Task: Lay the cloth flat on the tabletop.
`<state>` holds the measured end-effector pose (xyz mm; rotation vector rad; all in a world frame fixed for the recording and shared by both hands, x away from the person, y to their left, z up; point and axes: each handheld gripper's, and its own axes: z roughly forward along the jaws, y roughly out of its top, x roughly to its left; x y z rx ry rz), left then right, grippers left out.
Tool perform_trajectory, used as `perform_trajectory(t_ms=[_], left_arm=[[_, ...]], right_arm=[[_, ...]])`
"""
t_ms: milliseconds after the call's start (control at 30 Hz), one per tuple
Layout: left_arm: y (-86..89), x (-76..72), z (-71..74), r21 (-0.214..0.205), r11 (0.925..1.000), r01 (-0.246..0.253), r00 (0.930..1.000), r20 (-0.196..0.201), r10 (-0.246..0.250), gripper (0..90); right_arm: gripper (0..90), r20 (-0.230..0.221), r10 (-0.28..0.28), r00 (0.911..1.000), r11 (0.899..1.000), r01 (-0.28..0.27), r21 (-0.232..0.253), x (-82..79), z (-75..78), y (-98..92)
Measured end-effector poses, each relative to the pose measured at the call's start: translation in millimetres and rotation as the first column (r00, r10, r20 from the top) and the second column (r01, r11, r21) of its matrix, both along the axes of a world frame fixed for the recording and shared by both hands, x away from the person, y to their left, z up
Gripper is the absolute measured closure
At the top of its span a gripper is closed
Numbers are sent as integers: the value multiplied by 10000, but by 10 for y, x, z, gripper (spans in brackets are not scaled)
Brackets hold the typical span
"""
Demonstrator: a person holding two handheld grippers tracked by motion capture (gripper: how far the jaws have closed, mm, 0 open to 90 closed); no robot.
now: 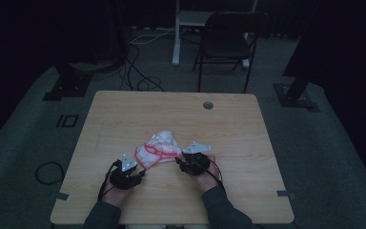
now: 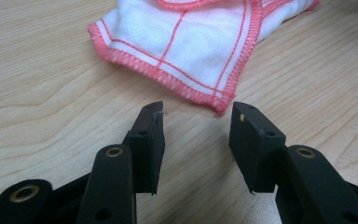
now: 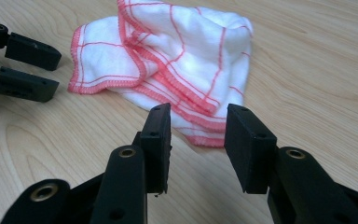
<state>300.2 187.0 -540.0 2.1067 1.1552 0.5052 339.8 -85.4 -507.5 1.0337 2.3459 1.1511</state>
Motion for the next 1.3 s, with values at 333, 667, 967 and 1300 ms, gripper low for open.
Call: perform_trajectory(t_ms=[333, 667, 967, 1300], left_arm=[[-21, 22, -10, -24, 10000, -23, 9999, 102, 23, 564], [-49, 3, -8, 237, 9997, -41, 9994, 332, 33, 600], [-119, -47, 43, 132, 9997, 195, 9958, 894, -206, 670], [-204, 14, -20, 419, 9990, 170, 9977, 649, -197, 681]], right_arm=[[644, 98, 340, 9994, 9994, -339, -82, 75, -5, 263], [622, -46, 416, 9991, 9991, -416, -89, 155, -35, 433], [600, 7, 293, 9996, 9994, -293, -162, 256, -9, 627], [569, -56, 133, 9999, 9999, -134, -104, 337, -18, 823]])
